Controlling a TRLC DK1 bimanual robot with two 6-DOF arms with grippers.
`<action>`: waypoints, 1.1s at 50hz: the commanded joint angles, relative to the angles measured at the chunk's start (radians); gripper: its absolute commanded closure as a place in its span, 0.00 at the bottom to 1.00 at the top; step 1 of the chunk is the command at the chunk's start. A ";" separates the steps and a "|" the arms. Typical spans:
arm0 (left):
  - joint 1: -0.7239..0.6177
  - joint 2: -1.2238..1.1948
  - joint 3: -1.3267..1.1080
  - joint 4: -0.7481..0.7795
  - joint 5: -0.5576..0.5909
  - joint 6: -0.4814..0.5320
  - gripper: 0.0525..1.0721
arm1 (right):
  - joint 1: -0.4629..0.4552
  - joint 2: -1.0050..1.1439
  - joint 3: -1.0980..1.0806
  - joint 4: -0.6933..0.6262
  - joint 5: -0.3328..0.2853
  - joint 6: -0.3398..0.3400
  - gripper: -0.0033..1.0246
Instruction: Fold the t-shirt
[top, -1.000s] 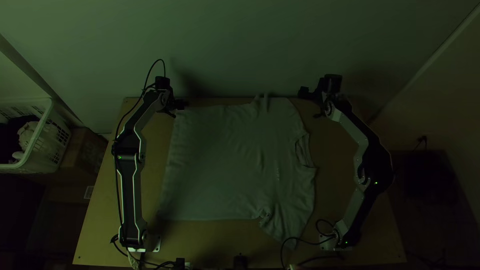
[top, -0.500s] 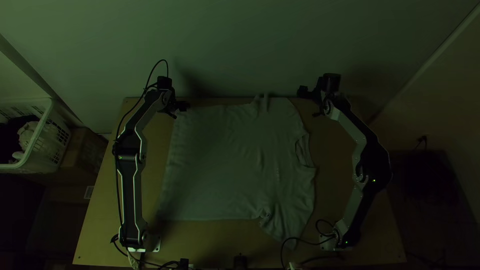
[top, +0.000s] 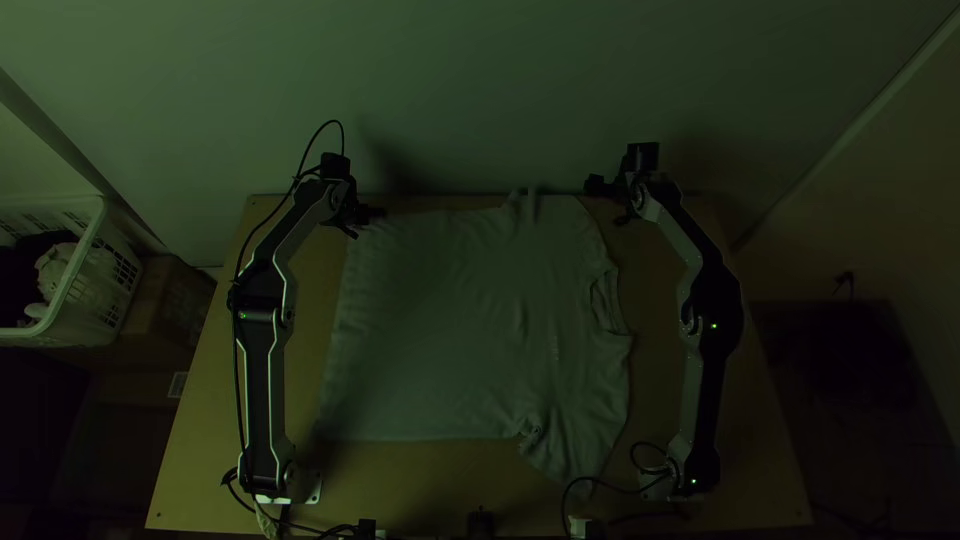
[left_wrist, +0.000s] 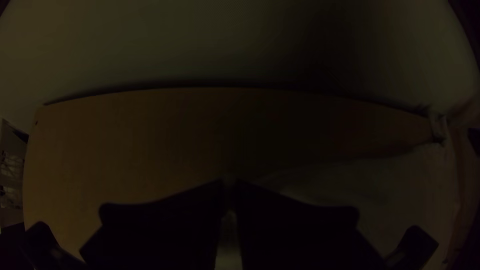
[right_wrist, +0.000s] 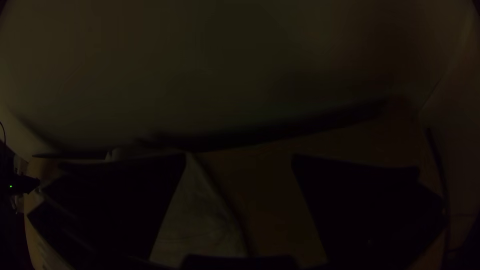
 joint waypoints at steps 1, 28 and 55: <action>0.000 -0.009 -0.056 -0.041 0.004 0.002 0.98 | 0.006 0.065 0.088 -0.068 0.006 0.036 0.14; 0.009 -0.036 -0.082 -0.029 0.006 -0.004 0.98 | 0.055 0.198 0.229 -0.256 0.006 0.041 0.24; 0.026 -0.064 -0.094 -0.028 0.008 -0.004 0.98 | 0.089 0.249 0.247 -0.261 0.008 0.031 0.60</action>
